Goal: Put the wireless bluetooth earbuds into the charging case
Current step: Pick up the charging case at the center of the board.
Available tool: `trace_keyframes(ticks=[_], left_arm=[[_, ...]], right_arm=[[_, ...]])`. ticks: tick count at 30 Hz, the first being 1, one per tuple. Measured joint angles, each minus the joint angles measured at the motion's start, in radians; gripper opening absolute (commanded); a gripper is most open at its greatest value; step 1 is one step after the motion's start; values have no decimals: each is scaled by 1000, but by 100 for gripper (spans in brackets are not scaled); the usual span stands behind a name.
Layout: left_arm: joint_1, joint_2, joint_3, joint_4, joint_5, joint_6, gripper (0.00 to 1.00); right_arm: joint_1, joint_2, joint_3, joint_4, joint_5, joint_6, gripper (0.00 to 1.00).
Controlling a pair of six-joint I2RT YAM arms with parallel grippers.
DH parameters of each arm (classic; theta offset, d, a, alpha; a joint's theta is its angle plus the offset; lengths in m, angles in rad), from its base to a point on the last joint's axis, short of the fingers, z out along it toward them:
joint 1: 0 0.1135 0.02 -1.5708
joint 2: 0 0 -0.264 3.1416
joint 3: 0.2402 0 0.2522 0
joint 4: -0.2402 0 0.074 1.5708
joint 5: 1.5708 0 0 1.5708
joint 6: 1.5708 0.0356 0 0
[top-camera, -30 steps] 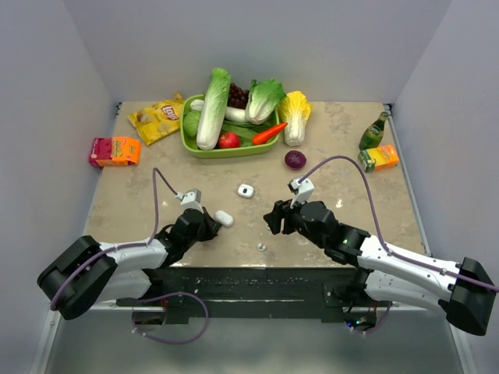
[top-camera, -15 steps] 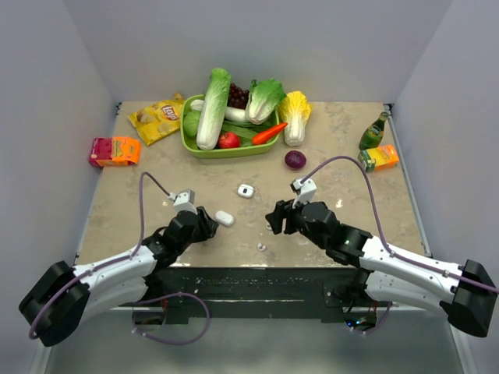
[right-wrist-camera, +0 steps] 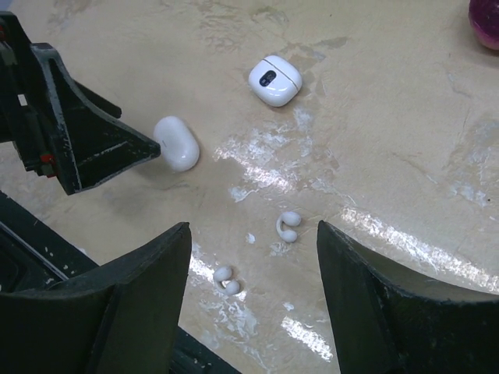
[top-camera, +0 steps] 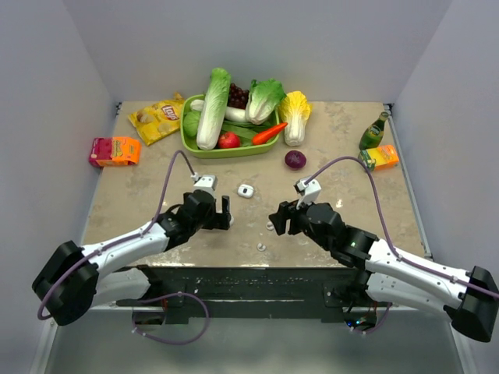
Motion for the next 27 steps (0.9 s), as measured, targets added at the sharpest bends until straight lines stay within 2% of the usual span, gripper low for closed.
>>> trace_keyframes(ticks=[9,15,27], left_arm=[[-22,117,127,-80,47,132,100],[-43,258,213,-138,51,199,100],[-48,372,245,-187,37,243,95]], right_arm=[[0,-6,0,-3,-4,-11,69],[0,-6,0,-3,-8,-18,70],[0,-10,0,-3,-8,-19,70]])
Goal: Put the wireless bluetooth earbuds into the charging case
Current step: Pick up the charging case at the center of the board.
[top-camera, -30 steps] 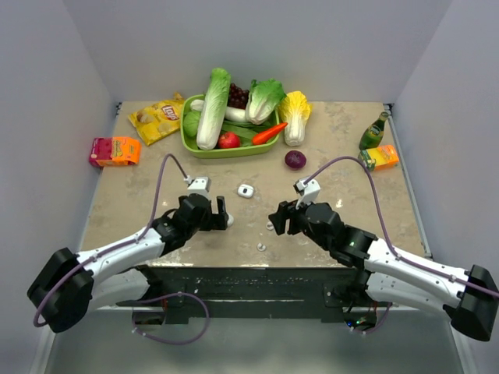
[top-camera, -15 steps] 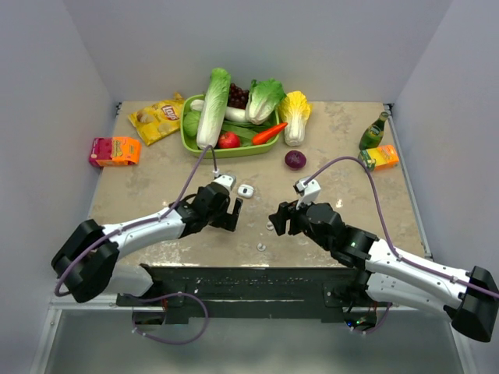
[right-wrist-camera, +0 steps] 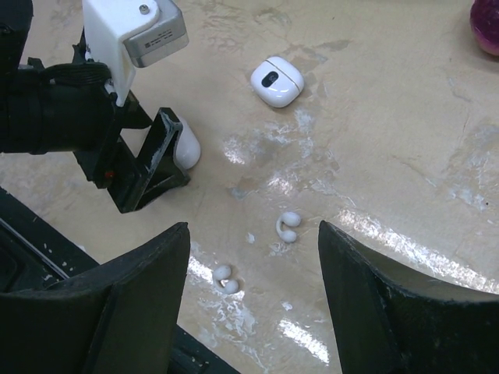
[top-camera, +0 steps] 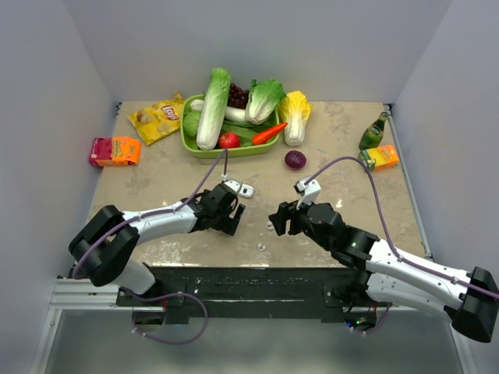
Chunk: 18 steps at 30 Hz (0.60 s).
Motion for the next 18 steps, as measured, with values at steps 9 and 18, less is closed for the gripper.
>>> trace_keyframes(ticks=[9,18], left_arm=[[0,30,29,4,2,35,92],[0,53,49,12,23,52,84]], right_arm=[[0,-3,0,1,0,-3,70],[0,-25,0,0,0,-3,70]])
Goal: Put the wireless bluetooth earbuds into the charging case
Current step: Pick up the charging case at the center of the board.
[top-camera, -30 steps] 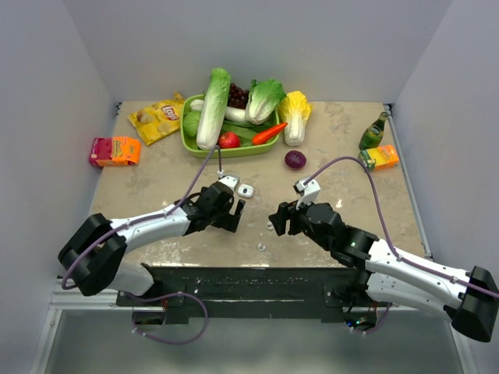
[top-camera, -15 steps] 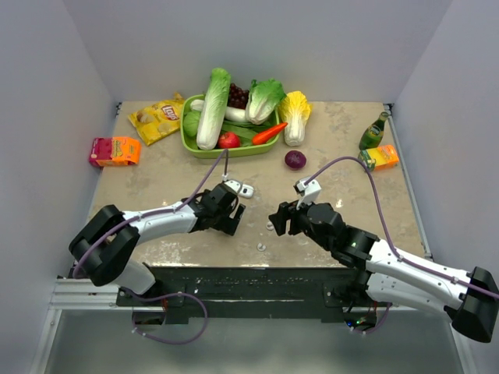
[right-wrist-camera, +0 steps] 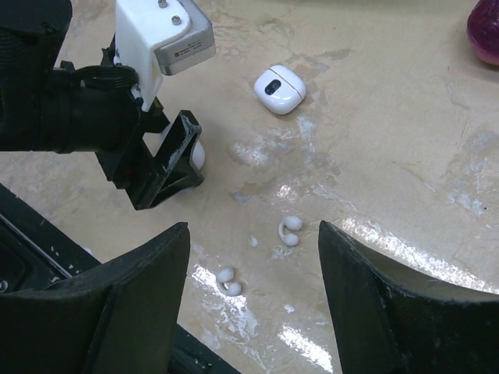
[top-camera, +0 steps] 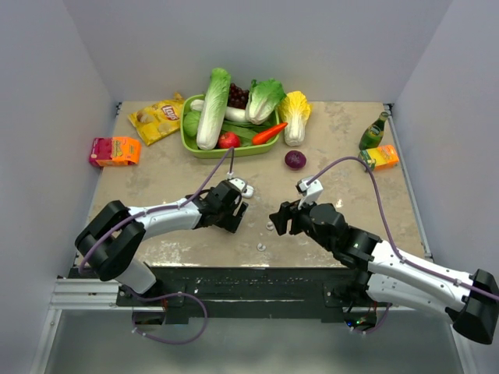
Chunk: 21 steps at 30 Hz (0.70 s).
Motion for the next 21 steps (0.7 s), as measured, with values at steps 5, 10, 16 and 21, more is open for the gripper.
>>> trace_keyframes(ticks=[5,10,16,21], left_arm=[[0,0,0,-1,14,0,81],[0,0,-6,6,42,-2,80],[0,0,-9,13,54,-2,72],[0,-6,-18,23,51,-11,50]], right_arm=[[0,-2,-1,0,0,0,70],[0,-5,-4,-3,0,0,70],[0,-17,-7,-3,0,0,70],[0,-17,-7,-3,0,0,70]])
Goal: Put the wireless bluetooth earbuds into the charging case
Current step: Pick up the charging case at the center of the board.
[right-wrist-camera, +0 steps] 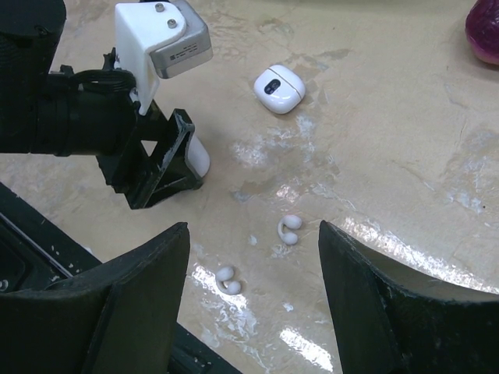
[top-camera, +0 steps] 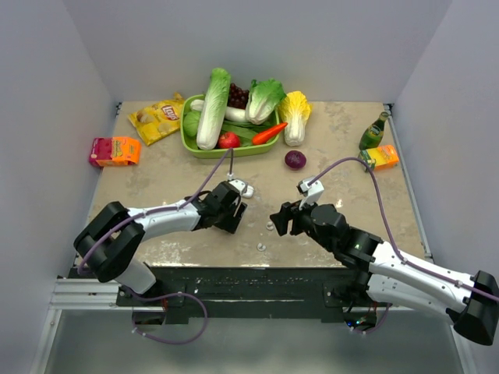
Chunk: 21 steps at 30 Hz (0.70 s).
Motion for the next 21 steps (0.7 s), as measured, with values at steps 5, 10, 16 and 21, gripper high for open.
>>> trace_keyframes(ticks=[5,10,16,21], left_arm=[[0,-34,-26,5,-15,-27,12],[0,-152,-30,23,-51,-39,0],[-3,-437,-185,396,-27,-21,0],[-17,-590,-528,995,78,45,0]], right_arm=[[0,0,0,-1,0,0,70],[0,1,43,-42,2,-6,70],[0,-52,130,-53,2,-18,75],[0,-59,262,-122,-32,-32,78]])
